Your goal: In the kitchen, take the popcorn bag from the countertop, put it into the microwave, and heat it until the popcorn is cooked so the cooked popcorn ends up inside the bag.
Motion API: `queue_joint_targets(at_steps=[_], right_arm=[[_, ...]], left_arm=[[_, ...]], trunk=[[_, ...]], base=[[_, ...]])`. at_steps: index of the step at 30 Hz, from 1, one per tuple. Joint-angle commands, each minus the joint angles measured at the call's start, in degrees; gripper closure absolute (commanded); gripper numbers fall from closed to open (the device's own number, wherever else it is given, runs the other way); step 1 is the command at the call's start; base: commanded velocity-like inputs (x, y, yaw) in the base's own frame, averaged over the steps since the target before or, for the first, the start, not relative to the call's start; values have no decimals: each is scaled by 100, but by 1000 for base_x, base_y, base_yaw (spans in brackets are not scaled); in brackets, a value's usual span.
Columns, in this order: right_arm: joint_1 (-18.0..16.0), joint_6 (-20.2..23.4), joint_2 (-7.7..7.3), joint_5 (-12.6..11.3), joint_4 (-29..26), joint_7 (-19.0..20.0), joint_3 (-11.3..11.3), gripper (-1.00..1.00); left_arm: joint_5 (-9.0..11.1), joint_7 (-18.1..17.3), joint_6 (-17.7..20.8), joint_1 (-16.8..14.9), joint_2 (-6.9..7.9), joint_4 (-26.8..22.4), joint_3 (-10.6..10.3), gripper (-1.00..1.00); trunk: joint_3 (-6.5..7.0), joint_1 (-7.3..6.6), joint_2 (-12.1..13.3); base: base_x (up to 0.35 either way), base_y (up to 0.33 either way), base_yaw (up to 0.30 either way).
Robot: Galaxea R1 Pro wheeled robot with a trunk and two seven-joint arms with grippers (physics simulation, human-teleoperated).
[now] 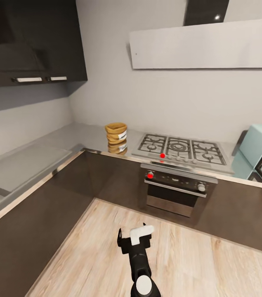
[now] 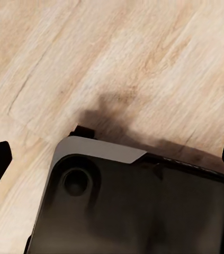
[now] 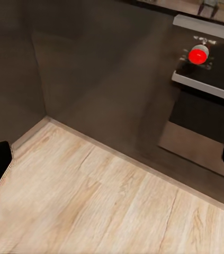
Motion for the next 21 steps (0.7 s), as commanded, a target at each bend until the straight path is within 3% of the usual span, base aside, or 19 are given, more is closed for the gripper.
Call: queue_joint_targets(at_steps=[1, 11, 21], right_arm=[[-5, 51, 0, 31, -7, -30, 9, -100], [-5, 51, 0, 31, -11, -30, 7, -100], [-5, 51, 0, 31, -11, -30, 15, -100]], left_arm=[[9, -9, -16, -4, -1, 5, 15, -100], [8, -15, -5, -4, -1, 5, 26, -100], [5, -16, -5, -4, 7, 5, 34, -100]], trunk=[[11, -21, 35], [190, -241, 436], [370, -460, 837]], base=[[0, 349, 0], [0, 338, 0], [1, 118, 0]])
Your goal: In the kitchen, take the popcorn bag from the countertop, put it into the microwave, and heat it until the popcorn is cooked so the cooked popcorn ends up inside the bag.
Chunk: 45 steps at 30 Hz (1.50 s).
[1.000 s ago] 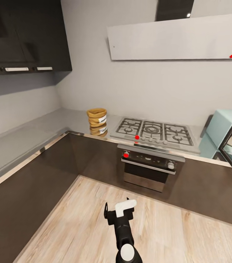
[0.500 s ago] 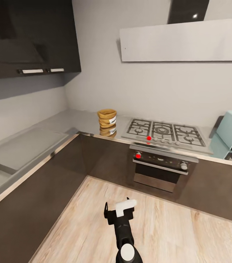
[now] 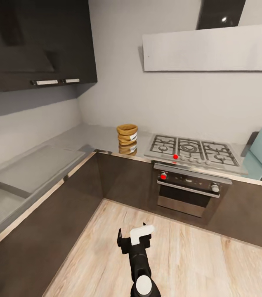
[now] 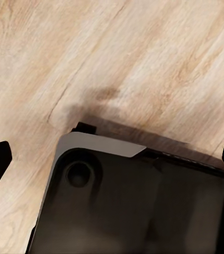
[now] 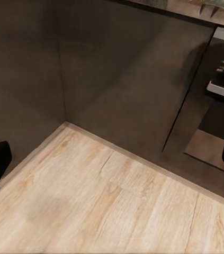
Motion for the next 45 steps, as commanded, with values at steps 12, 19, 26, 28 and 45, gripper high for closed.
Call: queue_joint_targets(at_steps=[12, 19, 26, 28, 45], right_arm=[[-6, 138, 0, 31, -11, -29, 7, -100], [-6, 139, 0, 28, -5, -29, 12, -100], [-6, 139, 0, 23, -4, -29, 20, -100], [-6, 139, 0, 23, -4, -29, 21, -100], [-8, 139, 0, 31, 0, -29, 25, -100]], left_arm=[[-18, -8, -17, 9, -1, 4, 6, -100], [12, -8, -17, -3, -5, 4, 28, -100], [2, -8, -17, -4, -9, 4, 10, -100], [4, -8, -17, -4, -9, 4, 11, -100], [-64, -13, -24, 35, -14, 4, -20, -100]], trunk=[[135, -174, 314], [242, -306, 555], [368, -459, 835], [368, -460, 835], [368, -460, 835]], base=[[56, 327, 0], [1, 83, 0], [0, 2, 0], [0, 0, 0], [15, -7, 0]])
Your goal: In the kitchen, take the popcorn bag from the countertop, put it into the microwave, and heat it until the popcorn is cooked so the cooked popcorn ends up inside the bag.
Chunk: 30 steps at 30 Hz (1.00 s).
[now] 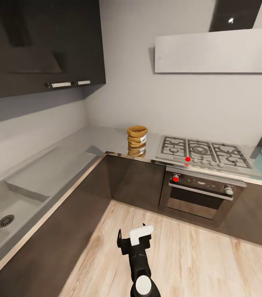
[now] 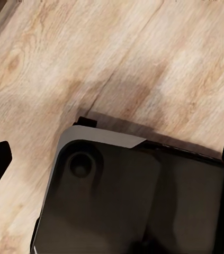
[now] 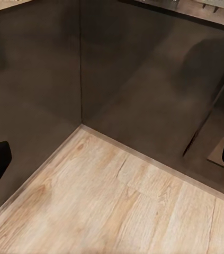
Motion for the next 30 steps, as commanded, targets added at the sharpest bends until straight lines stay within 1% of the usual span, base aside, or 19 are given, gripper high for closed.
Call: queue_joint_targets(at_steps=[1, 6, 11, 13, 15, 16, 17, 18, 19, 20, 21, 23, 24, 25, 26, 27, 29, 30], right_arm=[[-5, 49, 0, 31, -7, -28, 7, -100], [-4, 117, 0, 31, -41, -20, 2, -100], [3, 359, 0, 25, -488, -18, 4, -100], [-4, 566, 0, 22, -683, -8, 5, -100], [-112, 1067, 0, 34, -1032, -10, 31, -100], [-322, 1403, 0, 37, -1223, -10, 47, -100], [-700, 1756, 0, 19, -1294, -15, 48, -100], [-976, 2000, 0, -1, -1320, -15, 42, -100], [-1423, 2374, 0, -21, -1345, -13, 16, -100], [-1720, 2606, 0, -38, -1357, -12, -12, -100], [-2124, 2921, 0, -77, -1368, -11, -46, -100], [-2612, 3263, 0, -192, -1375, -11, -69, -100], [-2971, 3498, 0, -279, -1373, -11, -83, -100], [-3513, 3785, 0, -394, -1354, -9, -163, -100], [-3813, 3909, 0, -463, -1323, -5, -275, -100], [-4275, 4103, 0, -644, -1216, 0, -511, -100], [-4987, 4404, 0, -1085, -825, -1, -859, -100], [-5460, 4558, 0, -1422, -401, -3, -1058, -100]], left_arm=[[-4, -11, -18, 1, -3, 7, 23, -100], [-9, -13, -19, 7, -4, 8, 21, -100], [-6, -7, -19, 3, -6, 4, 24, -100], [8, -3, -19, -7, -1, 3, 30, -100], [5, -3, -19, -22, 4, 3, 36, -100], [3, -4, -19, -29, 4, 3, 37, -100], [1, -4, -19, -32, 2, 3, 38, -100], [1, -4, -19, -33, -1, 4, 35, -100], [0, -4, -19, -34, -4, 5, 33, -100], [0, -5, -19, -34, -5, 4, 28, -100], [-1, -5, -19, -35, -6, 8, 28, -100], [4, -5, -19, -35, -11, 5, 29, -100], [6, -3, -19, -35, -13, 4, 32, -100], [7, -4, -19, -35, -14, 3, 34, -100], [4, -4, -19, -35, -15, 3, 33, -100], [2, -4, -19, -33, -15, 3, 31, -100], [0, -5, -19, -29, -15, 3, 31, -100], [2, -5, -19, -28, -15, 3, 30, -100]], trunk=[[-12, 5, -10], [-12, 5, -10], [-12, 5, -10], [-12, 5, -10], [-12, 5, -10], [-12, 5, -10], [-12, 5, -10], [-12, 5, -10], [-12, 5, -10], [-12, 5, -10], [-12, 5, -10], [-12, 5, -10], [-12, 5, -10], [-12, 5, -10], [-12, 5, -10], [-12, 5, -10], [-12, 5, -10], [-12, 5, -10]], base=[[256, -98, 0], [317, -40, 0], [287, -3, 0], [76, 0, 0], [207, 0, 0], [297, 0, 0], [321, 0, 0], [330, 0, 0], [330, 0, 0], [313, 0, 0], [264, 0, 0], [183, 0, 0], [78, 0, 0], [32, 0, 0], [20, 0, 0], [10, 0, 0], [5, 0, 0], [2, 0, 0]])
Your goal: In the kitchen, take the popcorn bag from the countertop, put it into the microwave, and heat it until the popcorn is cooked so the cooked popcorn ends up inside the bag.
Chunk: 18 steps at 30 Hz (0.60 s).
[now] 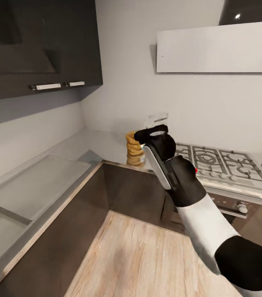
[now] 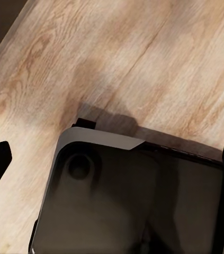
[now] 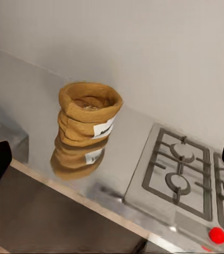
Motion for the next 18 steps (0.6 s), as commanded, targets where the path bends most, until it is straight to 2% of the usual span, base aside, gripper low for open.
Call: queue_joint_targets(at_steps=[1, 4, 5, 6, 8, 11, 14, 15, 18], right_arm=[[-400, 72, 1, -387, 399, -66, -124, -100], [-723, 72, 1, -637, 705, -276, -224, -100], [-769, 72, 1, -705, 736, -690, -230, -100], [-791, 72, 1, -750, 745, -935, -223, -100], [-823, 72, 1, -916, 738, -1240, -200, -100], [-823, 72, 1, -1415, 533, -1698, -94, -100], [-818, 72, 1, -1919, 305, -2209, 249, -100], [-819, 72, 1, -2279, 166, -2546, 354, -100], [-820, 72, 1, -2655, 78, -3011, 426, -100]], left_arm=[[5, -8, -17, -4, 1, 2, 24, -100], [8, -6, -17, -3, 5, 2, 30, -100], [8, -6, -17, -3, 6, 2, 30, -100], [6, -7, -17, -3, 3, 2, 28, -100], [2, -8, -17, -3, 0, 2, 24, -100], [3, -7, -17, -3, -2, 2, 23, -100], [2, -8, -17, 3, -2, 2, 22, -100], [1, -8, -17, 5, -2, 2, 22, -100], [0, -8, -17, 6, -2, 2, 22, -100]], trunk=[[-14, 2, -14], [-14, 2, -14], [-14, 2, -14], [-14, 2, -14], [-14, 2, -14], [-14, 2, -14], [-14, 2, -14], [-14, 2, -14], [-14, 2, -14]], base=[[1, 0, 0], [0, 0, 0], [0, 0, 0], [0, 0, 0], [0, 0, 0], [0, 0, 0], [0, 0, -55], [0, 0, -229], [0, 0, -269]])
